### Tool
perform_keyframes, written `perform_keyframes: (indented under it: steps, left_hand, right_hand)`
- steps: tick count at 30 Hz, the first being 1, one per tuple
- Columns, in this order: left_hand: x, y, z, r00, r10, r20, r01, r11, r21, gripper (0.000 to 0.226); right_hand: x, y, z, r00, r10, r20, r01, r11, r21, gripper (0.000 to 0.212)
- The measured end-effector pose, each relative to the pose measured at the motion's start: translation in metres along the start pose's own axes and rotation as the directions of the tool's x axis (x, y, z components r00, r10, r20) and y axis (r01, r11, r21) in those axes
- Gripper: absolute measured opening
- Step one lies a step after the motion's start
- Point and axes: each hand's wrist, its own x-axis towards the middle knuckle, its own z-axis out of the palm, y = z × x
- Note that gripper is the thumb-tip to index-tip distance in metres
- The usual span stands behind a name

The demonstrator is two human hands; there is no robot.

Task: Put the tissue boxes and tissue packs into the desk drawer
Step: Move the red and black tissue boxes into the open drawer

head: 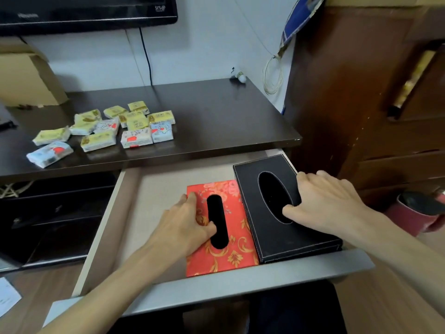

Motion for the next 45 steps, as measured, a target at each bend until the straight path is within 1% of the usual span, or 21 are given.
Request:
perform_keyframes:
  steps: [3, 5, 7, 8, 10, 12, 14, 16, 17, 19, 20, 23, 25, 27, 30, 35, 40, 42, 45]
  left_hand:
    - [0.002, -0.001, 0.000, 1.000, 0.019, 0.012, -0.019, 0.999, 0.027, 0.046]
    - [0.005, -0.002, 0.000, 0.998, 0.041, 0.048, -0.043, 0.998, 0.041, 0.046]
    - [0.009, -0.004, -0.001, 0.994, 0.054, 0.096, -0.059, 0.997, 0.046, 0.048]
    - [0.011, -0.006, -0.002, 0.992, 0.054, 0.115, -0.060, 0.997, 0.046, 0.052]
    - [0.018, -0.010, -0.005, 0.990, 0.043, 0.132, -0.051, 0.997, 0.057, 0.068]
    - [0.026, -0.013, -0.010, 0.991, 0.042, 0.130, -0.056, 0.992, 0.111, 0.083]
    - [0.039, -0.013, -0.013, 0.988, 0.071, 0.137, -0.090, 0.986, 0.137, 0.097]
    - [0.055, -0.009, -0.014, 0.973, 0.126, 0.192, -0.143, 0.987, 0.078, 0.104]
    - [0.064, -0.006, -0.014, 0.962, 0.146, 0.231, -0.162, 0.985, 0.054, 0.104]
    - [0.078, 0.000, -0.012, 0.942, 0.158, 0.294, -0.185, 0.981, 0.064, 0.096]
    - [0.085, 0.002, -0.010, 0.937, 0.162, 0.310, -0.198, 0.976, 0.087, 0.086]
    - [0.095, 0.001, -0.006, 0.924, 0.226, 0.309, -0.269, 0.957, 0.104, 0.040]
    - [0.097, -0.001, -0.005, 0.919, 0.257, 0.298, -0.297, 0.950, 0.098, 0.027]
    - [0.099, -0.004, -0.004, 0.918, 0.282, 0.280, -0.321, 0.941, 0.105, 0.024]
    - [0.100, -0.004, -0.004, 0.915, 0.313, 0.255, -0.353, 0.926, 0.133, 0.026]
    - [0.101, 0.004, 0.002, 0.915, 0.344, 0.210, -0.386, 0.898, 0.211, 0.033]
    - [0.096, 0.005, 0.003, 0.915, 0.364, 0.176, -0.399, 0.883, 0.246, 0.030]
    - [0.092, 0.004, 0.004, 0.916, 0.371, 0.154, -0.398, 0.887, 0.235, 0.027]
    - [0.087, 0.002, 0.005, 0.927, 0.343, 0.153, -0.363, 0.922, 0.136, 0.019]
  right_hand:
    - [0.001, 0.002, 0.005, 0.999, -0.008, 0.047, 0.012, 0.998, -0.070, 0.052]
    - [0.001, 0.001, 0.010, 0.996, -0.015, 0.092, 0.026, 0.992, -0.126, 0.058]
    - [-0.001, -0.003, 0.017, 0.992, -0.056, 0.110, 0.075, 0.981, -0.179, 0.058]
    - [-0.001, -0.004, 0.019, 0.991, -0.079, 0.109, 0.099, 0.977, -0.189, 0.056]
    - [0.003, -0.002, 0.019, 0.989, -0.110, 0.100, 0.126, 0.979, -0.163, 0.051]
    - [0.015, 0.006, 0.017, 0.986, -0.139, 0.096, 0.149, 0.984, -0.095, 0.054]
    - [0.037, 0.013, 0.015, 0.976, -0.202, 0.086, 0.206, 0.977, -0.047, 0.063]
    - [0.062, 0.013, 0.014, 0.954, -0.291, 0.075, 0.294, 0.956, -0.019, 0.072]
    - [0.074, 0.012, 0.016, 0.937, -0.338, 0.087, 0.341, 0.940, -0.016, 0.076]
    - [0.095, 0.009, 0.022, 0.902, -0.404, 0.153, 0.414, 0.910, -0.037, 0.084]
    - [0.103, 0.008, 0.026, 0.889, -0.412, 0.199, 0.430, 0.901, -0.053, 0.086]
    - [0.115, 0.010, 0.034, 0.872, -0.393, 0.291, 0.417, 0.909, -0.022, 0.084]
    - [0.116, 0.013, 0.036, 0.869, -0.399, 0.293, 0.406, 0.913, 0.041, 0.084]
    - [0.116, 0.016, 0.038, 0.865, -0.410, 0.290, 0.402, 0.911, 0.089, 0.087]
    - [0.116, 0.018, 0.041, 0.865, -0.410, 0.290, 0.391, 0.912, 0.123, 0.089]
    - [0.117, 0.020, 0.042, 0.865, -0.403, 0.299, 0.377, 0.915, 0.143, 0.093]
    - [0.115, 0.020, 0.041, 0.868, -0.392, 0.303, 0.370, 0.920, 0.130, 0.092]
    - [0.113, 0.018, 0.038, 0.865, -0.388, 0.317, 0.374, 0.921, 0.105, 0.088]
    - [0.112, 0.012, 0.031, 0.863, -0.364, 0.350, 0.362, 0.929, 0.075, 0.077]
